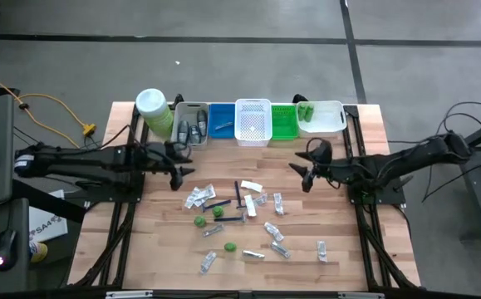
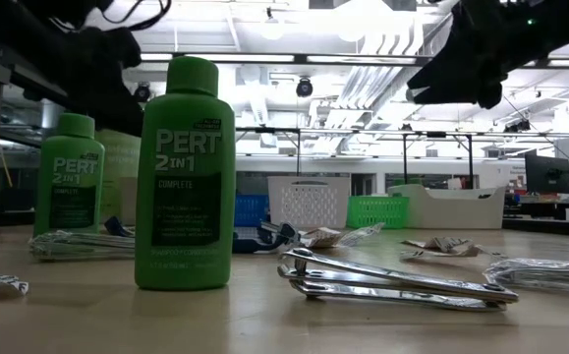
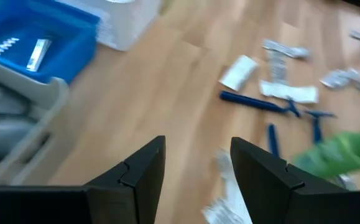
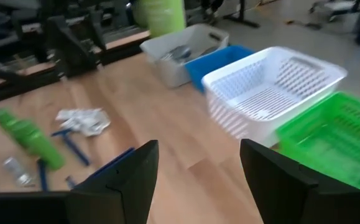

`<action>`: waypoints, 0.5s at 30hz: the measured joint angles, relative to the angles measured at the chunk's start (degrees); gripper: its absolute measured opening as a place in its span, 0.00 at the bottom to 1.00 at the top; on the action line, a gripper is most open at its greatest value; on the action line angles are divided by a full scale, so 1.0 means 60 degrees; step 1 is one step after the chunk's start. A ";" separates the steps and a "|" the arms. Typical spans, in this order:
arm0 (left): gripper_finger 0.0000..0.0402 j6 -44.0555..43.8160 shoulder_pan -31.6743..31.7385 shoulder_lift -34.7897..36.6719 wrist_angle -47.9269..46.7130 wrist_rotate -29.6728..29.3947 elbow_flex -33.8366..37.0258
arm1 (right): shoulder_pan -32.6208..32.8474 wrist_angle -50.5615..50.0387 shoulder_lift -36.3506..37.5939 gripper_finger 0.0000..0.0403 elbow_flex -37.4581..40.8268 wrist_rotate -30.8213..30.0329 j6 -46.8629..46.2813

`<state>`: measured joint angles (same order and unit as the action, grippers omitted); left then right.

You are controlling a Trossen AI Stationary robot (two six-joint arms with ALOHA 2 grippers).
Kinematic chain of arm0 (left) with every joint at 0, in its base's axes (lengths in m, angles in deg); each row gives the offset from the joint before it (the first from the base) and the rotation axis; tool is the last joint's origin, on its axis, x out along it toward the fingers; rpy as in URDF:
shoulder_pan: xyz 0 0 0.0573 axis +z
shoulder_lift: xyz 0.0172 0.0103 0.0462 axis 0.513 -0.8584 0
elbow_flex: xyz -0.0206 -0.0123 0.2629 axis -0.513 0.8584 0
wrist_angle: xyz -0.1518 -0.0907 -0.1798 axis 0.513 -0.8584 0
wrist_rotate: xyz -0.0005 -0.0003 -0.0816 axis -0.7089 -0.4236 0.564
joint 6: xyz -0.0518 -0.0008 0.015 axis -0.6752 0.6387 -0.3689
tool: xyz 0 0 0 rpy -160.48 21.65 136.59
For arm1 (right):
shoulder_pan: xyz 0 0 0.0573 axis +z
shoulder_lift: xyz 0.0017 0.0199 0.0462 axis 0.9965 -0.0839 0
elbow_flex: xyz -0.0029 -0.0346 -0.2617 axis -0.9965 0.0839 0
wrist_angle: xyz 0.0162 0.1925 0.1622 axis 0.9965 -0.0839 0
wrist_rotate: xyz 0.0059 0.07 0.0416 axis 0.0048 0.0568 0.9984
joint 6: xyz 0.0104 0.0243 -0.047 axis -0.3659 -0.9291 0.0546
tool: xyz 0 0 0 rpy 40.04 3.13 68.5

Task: Pick & Place Travel size toiletries
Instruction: Put the top left green shampoo into the right white bin

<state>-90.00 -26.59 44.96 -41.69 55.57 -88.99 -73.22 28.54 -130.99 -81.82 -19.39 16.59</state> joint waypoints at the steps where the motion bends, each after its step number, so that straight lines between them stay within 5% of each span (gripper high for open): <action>1: 0.45 -0.0120 -0.0309 0.0000 -0.0073 -0.0097 0.0000 | 0.0163 0.0066 -0.0154 0.55 0.0000 0.0000 -0.0112; 15: 0.45 -0.1084 -0.4074 -0.0760 -0.1210 -0.0173 -0.0004 | 0.1912 0.1405 -0.2147 0.55 0.0004 0.0021 -0.0236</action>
<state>-96.50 -51.03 40.39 -48.94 54.53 -89.01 -61.75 36.97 -143.87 -81.79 -19.27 15.17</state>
